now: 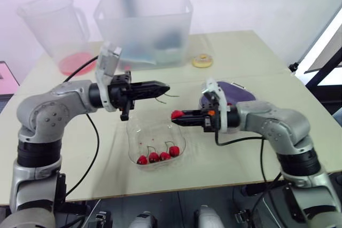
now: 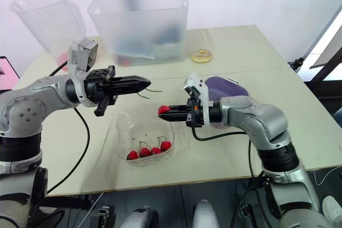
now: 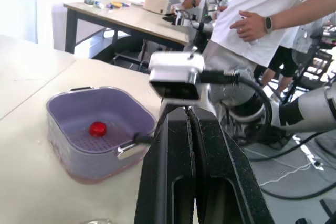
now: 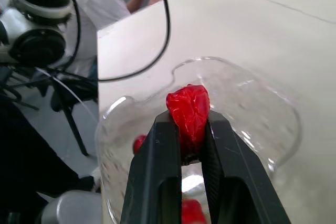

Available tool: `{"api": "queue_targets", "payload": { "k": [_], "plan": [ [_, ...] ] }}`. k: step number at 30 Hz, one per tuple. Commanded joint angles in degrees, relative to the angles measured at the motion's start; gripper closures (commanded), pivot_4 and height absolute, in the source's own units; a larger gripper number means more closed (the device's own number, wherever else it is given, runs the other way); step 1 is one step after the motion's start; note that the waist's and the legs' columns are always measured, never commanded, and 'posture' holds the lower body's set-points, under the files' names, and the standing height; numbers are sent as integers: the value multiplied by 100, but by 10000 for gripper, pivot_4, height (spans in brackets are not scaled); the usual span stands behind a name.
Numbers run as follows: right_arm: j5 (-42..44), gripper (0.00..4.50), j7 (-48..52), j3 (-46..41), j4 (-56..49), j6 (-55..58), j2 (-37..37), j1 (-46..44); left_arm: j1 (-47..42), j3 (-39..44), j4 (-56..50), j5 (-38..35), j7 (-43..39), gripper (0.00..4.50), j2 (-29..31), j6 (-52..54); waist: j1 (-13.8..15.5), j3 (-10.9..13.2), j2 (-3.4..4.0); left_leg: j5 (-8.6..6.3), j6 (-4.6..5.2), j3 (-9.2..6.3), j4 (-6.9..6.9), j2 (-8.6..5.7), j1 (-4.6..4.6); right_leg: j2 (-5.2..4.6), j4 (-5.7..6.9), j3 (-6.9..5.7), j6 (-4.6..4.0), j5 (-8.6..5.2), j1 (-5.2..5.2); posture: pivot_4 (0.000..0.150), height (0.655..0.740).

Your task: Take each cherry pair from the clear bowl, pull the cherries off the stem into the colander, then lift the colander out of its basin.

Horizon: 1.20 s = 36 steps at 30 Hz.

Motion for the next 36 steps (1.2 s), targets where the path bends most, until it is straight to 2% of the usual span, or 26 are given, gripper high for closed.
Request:
{"api": "queue_targets", "payload": {
  "k": [1, 4, 8, 15, 18, 22, 24, 30, 36],
  "plan": [
    [-753, 41976, 656, -134, 572, -591, -1206, -590, 78, 316, -242, -153, 118, 45000, 73, -91, 61, 0, 0, 0, 0, 5, 0, -2, 0, -1, -2, 0, 0, 0, 0, 1500, 7400],
    [-1927, 41976, 1056, 470, 2004, -1694, -1791, -1024, 249, 391, -360, -213, 245, 45000, 17, -94, 109, 0, -2, 0, 0, 20, 1, -8, 2, 2, -8, -1, 0, 0, 5, 1500, 7400],
    [-2850, 41976, 1371, 1023, 3202, -2564, -1570, -1455, 396, 443, -444, -250, 408, 45000, -30, -124, 75, 0, -2, 0, 0, 26, -1, 0, 4, 6, -5, 0, 0, 0, 3, 1500, 7400],
    [-3492, 41976, 1823, 1423, 3773, -2921, -1025, -1617, 480, 400, -596, -266, 630, 45000, -185, -176, 19, 1, -3, 0, 0, 27, -5, 2, -1, 4, -3, 1, 0, 0, -2, 1500, 7400],
    [-3613, 29575, 1898, 1359, 3885, -2978, -943, -1686, 503, 405, -615, -283, 683, 45000, -180, -179, 47, 1, -3, 0, 0, 23, -2, 1, -1, 3, -6, 0, 0, 0, -1, 1500, 7400],
    [-3693, 9368, 2016, 1246, 3827, -3089, -958, -1772, 581, 403, -630, -287, 660, 45000, -144, -212, 55, 1, -3, 0, 0, 23, -2, 0, -1, 3, -6, 0, 0, 0, -2, 1500, 7400],
    [-3576, 630, 2085, 1078, 3628, -3026, -973, -1851, 610, 360, -632, -208, 590, 45000, -108, -264, 56, 1, -3, 0, 0, 23, -2, 0, -1, 3, -6, 0, 0, 0, -2, 1500, 7400],
    [-2886, 630, 2971, 590, 2486, -2568, -1399, -1914, 559, 319, -562, -190, 491, 45000, -71, -289, 96, 1, -2, 0, 0, 23, -4, 0, -1, 3, -7, 0, 0, 0, -3, 1500, 7400],
    [-1417, 630, 3324, -31, 1182, -1043, -1428, -1956, 576, 553, -291, -99, 573, 45000, 150, -275, 108, 1, -2, 0, 0, 22, -2, 2, 0, 6, -7, -1, 0, 0, -2, 1500, 7400]
  ]
}}
